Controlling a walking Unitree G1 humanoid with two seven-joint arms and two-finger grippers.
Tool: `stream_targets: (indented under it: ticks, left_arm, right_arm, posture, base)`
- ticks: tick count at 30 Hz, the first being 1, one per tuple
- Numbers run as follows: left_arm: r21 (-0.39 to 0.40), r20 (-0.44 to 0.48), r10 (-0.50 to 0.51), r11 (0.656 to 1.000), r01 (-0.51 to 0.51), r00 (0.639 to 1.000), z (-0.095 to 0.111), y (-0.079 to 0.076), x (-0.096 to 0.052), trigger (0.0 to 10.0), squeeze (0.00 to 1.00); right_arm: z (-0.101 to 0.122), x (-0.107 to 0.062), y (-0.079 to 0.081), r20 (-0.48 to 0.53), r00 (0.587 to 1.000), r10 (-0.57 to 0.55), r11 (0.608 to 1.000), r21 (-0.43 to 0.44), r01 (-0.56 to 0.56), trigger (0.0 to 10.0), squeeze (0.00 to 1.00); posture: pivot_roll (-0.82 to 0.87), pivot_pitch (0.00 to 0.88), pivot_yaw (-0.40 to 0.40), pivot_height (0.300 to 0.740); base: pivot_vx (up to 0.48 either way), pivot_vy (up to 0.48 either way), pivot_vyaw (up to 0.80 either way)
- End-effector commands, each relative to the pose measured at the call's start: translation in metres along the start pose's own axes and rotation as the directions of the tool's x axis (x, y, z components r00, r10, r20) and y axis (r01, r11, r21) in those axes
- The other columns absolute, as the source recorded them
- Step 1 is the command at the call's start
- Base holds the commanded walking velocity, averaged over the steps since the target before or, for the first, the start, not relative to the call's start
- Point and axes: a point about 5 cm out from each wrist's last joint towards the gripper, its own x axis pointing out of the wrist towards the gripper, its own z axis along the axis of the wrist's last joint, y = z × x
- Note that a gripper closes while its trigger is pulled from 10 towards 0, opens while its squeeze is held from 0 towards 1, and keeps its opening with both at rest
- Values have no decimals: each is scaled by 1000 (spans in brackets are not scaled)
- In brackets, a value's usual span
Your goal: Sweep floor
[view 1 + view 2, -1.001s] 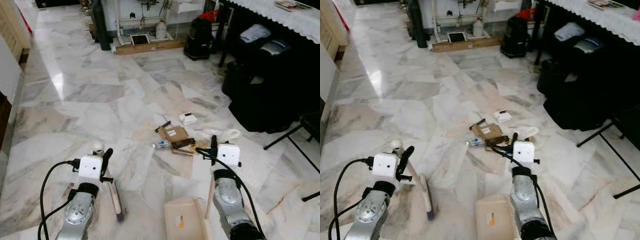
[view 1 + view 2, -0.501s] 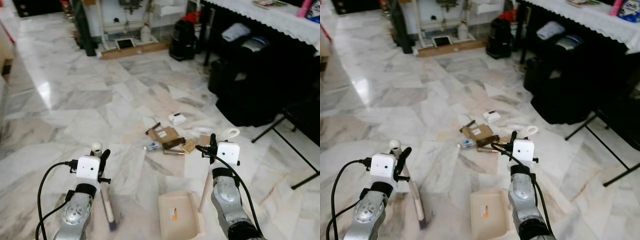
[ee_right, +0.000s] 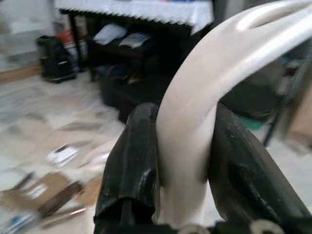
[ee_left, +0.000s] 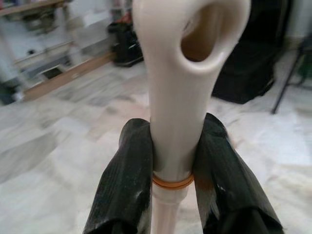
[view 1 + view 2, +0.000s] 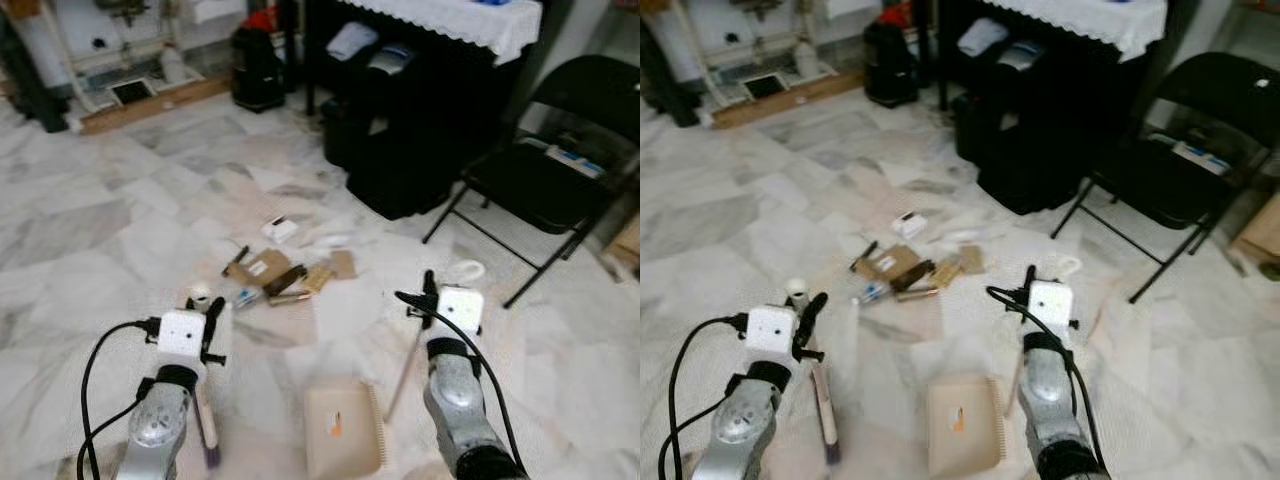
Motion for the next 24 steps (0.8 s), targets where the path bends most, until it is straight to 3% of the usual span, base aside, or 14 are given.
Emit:
stream_targets:
  ticks: [1, 9, 24]
  left_arm:
    - [8, 27, 14, 1000, -15, 1000, 4, 6, -1, 10000, 0]
    - [11, 28, 13, 1000, -13, 1000, 5, 6, -1, 10000, 0]
    - [12, 27, 9, 1000, -9, 1000, 4, 6, -3, 10000, 0]
  right_arm:
    - [11, 5, 9, 53, 998, 27, 1000, 2, -28, 10000, 0]
    - [12, 5, 11, 55, 998, 30, 1000, 4, -30, 10000, 0]
    - [10, 3, 13, 52, 998, 34, 999, 3, -34, 10000, 0]
  posture:
    - [160, 27, 2, 740]
    - [164, 22, 2, 740]
    - [172, 12, 2, 740]
  base:
    - [0, 0, 0]
    - [0, 0, 0]
    - [307, 0, 0]
